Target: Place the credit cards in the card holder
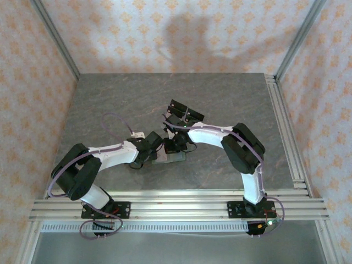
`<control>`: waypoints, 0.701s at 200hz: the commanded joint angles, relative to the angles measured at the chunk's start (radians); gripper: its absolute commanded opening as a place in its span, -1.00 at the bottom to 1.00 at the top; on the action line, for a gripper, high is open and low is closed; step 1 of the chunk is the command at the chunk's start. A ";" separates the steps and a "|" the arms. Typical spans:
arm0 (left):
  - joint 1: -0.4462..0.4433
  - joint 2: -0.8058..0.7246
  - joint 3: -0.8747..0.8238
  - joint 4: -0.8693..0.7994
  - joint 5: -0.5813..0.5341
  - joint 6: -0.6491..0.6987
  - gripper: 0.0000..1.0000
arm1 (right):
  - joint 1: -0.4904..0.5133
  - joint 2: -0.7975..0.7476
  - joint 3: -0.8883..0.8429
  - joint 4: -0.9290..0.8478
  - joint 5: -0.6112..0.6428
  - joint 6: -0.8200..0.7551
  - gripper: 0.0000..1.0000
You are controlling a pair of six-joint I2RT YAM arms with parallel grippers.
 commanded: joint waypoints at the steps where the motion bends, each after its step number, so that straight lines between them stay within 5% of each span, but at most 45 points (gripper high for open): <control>1: -0.010 0.005 -0.010 0.004 -0.002 -0.007 0.99 | 0.013 0.020 0.025 0.009 -0.014 0.003 -1.00; 140: -0.006 -0.134 0.009 -0.097 -0.071 -0.017 1.00 | -0.040 -0.117 -0.018 -0.024 0.061 -0.008 -0.45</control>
